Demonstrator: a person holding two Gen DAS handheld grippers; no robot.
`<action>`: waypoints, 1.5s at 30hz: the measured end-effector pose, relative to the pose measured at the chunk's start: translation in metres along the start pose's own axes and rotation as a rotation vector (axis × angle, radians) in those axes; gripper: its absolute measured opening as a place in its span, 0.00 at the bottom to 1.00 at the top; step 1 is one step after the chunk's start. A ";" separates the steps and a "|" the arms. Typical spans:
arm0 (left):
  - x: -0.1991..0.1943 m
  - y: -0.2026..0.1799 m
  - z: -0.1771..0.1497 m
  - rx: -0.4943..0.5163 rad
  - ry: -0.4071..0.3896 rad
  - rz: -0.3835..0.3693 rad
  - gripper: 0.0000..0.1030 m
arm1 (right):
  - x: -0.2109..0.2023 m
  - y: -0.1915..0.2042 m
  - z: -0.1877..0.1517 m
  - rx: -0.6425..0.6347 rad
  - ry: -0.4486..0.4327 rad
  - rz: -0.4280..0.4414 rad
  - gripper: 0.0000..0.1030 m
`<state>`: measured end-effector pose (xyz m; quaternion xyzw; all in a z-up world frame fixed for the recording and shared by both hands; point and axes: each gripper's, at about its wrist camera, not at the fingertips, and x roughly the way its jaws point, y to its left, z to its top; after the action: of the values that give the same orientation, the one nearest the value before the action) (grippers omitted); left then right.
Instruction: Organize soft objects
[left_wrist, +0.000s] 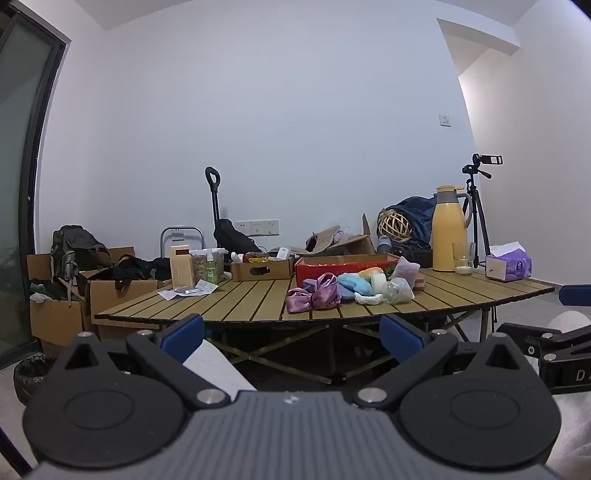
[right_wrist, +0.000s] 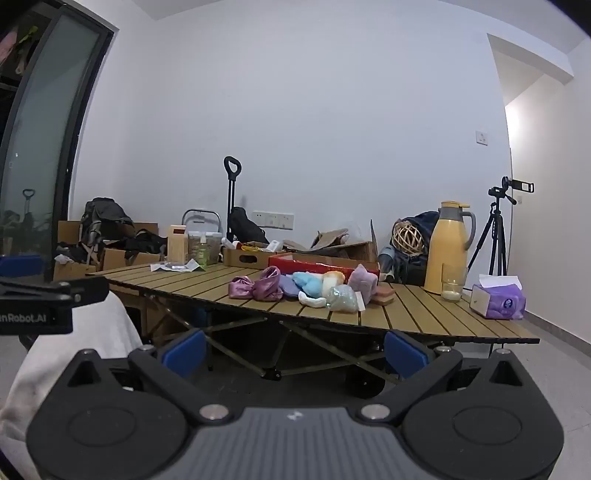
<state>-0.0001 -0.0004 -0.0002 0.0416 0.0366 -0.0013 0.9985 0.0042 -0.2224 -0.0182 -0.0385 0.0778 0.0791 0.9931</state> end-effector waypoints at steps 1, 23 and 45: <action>0.000 0.000 0.000 -0.002 0.000 0.000 1.00 | 0.000 0.000 0.000 -0.014 -0.020 0.000 1.00; -0.005 0.000 -0.001 0.000 0.006 -0.014 1.00 | 0.003 -0.005 0.000 0.031 0.011 -0.001 1.00; -0.003 0.000 -0.001 -0.004 0.019 -0.020 1.00 | 0.006 -0.004 -0.004 0.036 0.023 0.005 1.00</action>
<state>-0.0030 -0.0001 -0.0014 0.0394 0.0466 -0.0109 0.9981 0.0102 -0.2259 -0.0225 -0.0213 0.0907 0.0798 0.9924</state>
